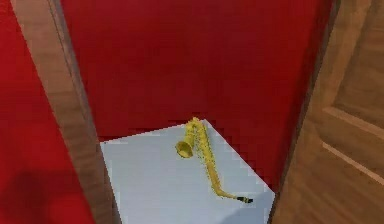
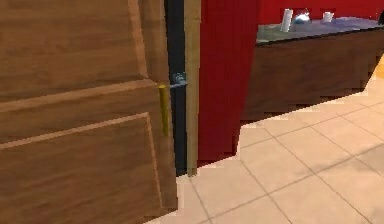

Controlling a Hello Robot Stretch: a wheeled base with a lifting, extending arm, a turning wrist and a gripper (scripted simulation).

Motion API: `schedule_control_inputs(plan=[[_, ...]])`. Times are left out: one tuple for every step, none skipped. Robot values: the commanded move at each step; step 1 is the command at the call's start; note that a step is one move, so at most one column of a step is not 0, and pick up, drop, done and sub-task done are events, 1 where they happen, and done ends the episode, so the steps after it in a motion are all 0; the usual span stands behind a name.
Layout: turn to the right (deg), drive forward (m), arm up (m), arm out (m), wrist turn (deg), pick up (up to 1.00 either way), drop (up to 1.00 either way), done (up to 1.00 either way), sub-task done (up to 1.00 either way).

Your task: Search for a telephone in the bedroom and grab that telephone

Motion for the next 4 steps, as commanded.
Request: schedule_control_inputs(plan=[[9.0, 0.00, 0.00, 0.00, 0.0, 0.00, 0.00, 0.00, 0.00], [0.0, 0.50, 0.00, 0.00, 0.0, 0.00, 0.00, 0.00, 0.00], [-39.0, 0.00, 0.00, 0.00, 0.0, 0.00, 0.00, 0.00, 0.00], [0.0, 0.60, 0.00, 0.00, 0.0, 0.00, 0.00, 0.00, 0.00]])
